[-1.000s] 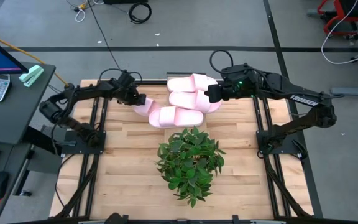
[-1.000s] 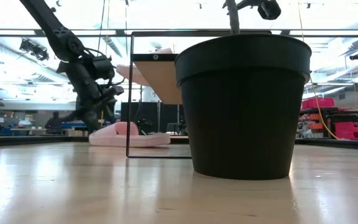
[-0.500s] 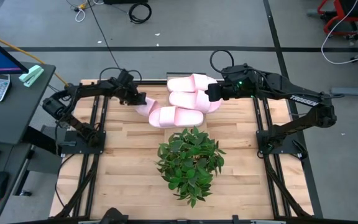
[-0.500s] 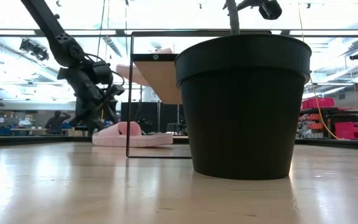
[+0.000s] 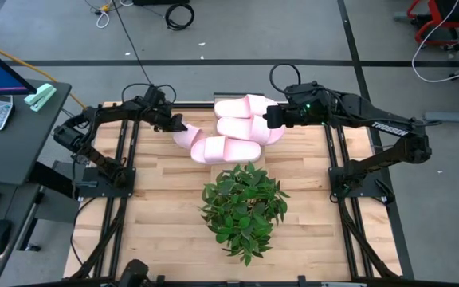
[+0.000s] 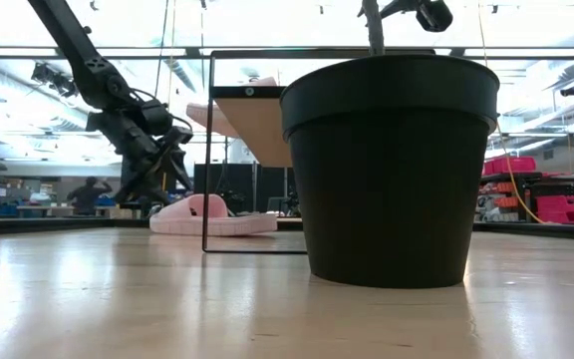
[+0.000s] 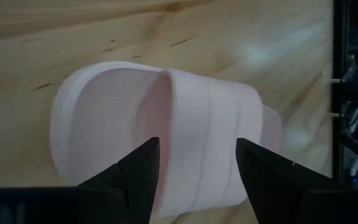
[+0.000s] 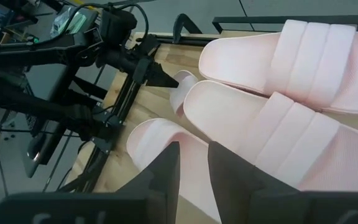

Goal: Pick and place slides into the shelf
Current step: Put the pink slide on the shelf

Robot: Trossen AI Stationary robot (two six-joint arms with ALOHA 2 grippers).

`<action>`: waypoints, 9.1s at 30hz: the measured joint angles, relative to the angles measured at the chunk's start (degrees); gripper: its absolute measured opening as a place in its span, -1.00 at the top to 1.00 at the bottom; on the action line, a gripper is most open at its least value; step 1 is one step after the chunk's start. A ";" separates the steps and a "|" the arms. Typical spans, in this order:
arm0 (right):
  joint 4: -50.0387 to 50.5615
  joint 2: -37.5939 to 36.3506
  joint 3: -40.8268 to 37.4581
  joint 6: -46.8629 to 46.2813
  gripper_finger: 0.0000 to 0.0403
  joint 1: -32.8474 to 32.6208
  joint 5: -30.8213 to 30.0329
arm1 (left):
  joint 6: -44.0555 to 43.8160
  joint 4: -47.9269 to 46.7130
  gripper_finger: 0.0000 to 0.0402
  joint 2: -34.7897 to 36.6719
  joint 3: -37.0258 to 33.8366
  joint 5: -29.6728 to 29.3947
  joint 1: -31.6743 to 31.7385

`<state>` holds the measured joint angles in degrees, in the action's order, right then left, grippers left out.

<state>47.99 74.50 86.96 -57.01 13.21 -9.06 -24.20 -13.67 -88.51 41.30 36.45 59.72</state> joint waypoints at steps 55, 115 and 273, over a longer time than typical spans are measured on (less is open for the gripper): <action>1.59 0.04 -0.02 -1.33 0.62 0.00 -2.36 | -2.63 7.28 0.98 1.09 -3.50 -12.77 -7.76; 2.32 0.04 -0.02 1.25 0.62 0.17 -5.70 | -40.16 14.29 1.00 59.90 -3.48 -19.40 2.33; 2.57 0.02 -0.02 2.51 0.62 -9.01 0.13 | 26.80 -41.47 -0.13 -21.36 25.79 6.31 12.44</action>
<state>50.57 74.52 86.94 -54.50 4.21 -8.93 2.60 -55.14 -109.87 67.09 42.76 72.16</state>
